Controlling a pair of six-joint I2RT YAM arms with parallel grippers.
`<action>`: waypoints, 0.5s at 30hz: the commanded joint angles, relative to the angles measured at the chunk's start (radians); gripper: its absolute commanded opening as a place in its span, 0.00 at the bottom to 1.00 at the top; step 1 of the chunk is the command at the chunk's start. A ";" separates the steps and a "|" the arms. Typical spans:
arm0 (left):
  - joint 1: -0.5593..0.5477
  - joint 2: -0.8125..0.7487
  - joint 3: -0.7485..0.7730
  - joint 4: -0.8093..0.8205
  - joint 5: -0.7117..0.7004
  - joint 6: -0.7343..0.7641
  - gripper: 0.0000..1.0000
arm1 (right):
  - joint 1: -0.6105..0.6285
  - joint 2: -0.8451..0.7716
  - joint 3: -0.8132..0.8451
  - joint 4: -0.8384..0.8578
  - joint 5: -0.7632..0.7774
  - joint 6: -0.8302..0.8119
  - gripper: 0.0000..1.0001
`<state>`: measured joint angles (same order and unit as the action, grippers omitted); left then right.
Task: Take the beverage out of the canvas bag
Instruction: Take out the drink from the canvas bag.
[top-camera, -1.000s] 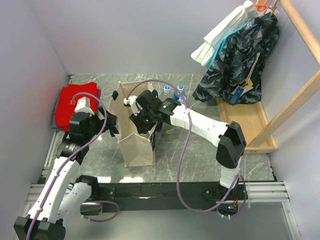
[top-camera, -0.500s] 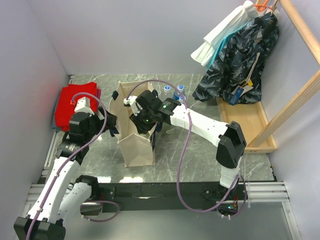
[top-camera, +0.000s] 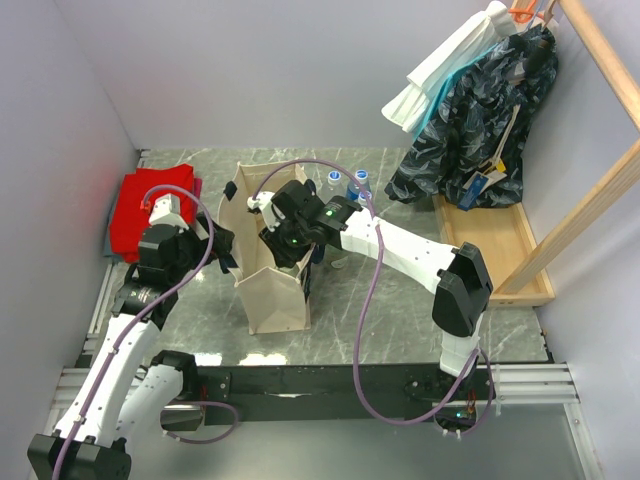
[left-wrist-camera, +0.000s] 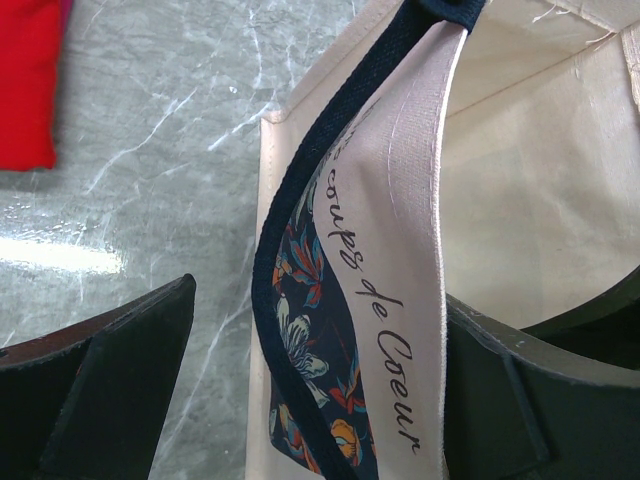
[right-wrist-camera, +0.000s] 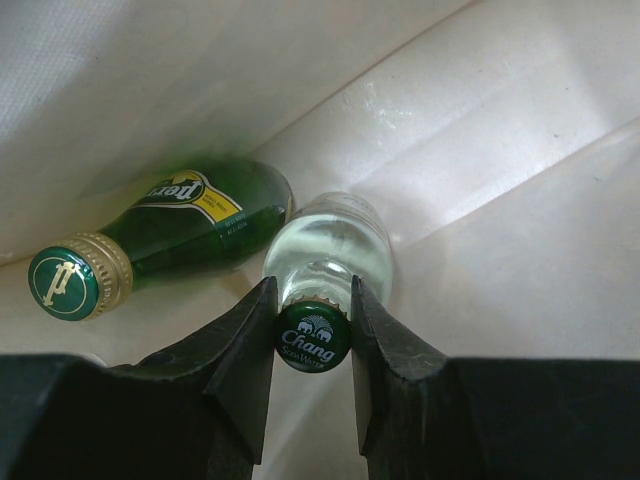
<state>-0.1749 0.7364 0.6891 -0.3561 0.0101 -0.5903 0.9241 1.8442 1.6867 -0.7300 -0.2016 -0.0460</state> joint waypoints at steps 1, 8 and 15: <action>-0.005 -0.011 0.030 0.019 0.007 0.017 0.96 | -0.002 -0.020 0.025 -0.020 0.011 0.003 0.00; -0.003 -0.009 0.030 0.017 0.010 0.015 0.96 | -0.002 -0.059 0.010 0.006 0.039 0.009 0.00; -0.005 -0.012 0.027 0.020 0.007 0.014 0.96 | -0.004 -0.091 0.007 0.030 0.068 0.014 0.00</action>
<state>-0.1749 0.7353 0.6891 -0.3561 0.0101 -0.5903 0.9245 1.8336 1.6802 -0.7300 -0.1764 -0.0364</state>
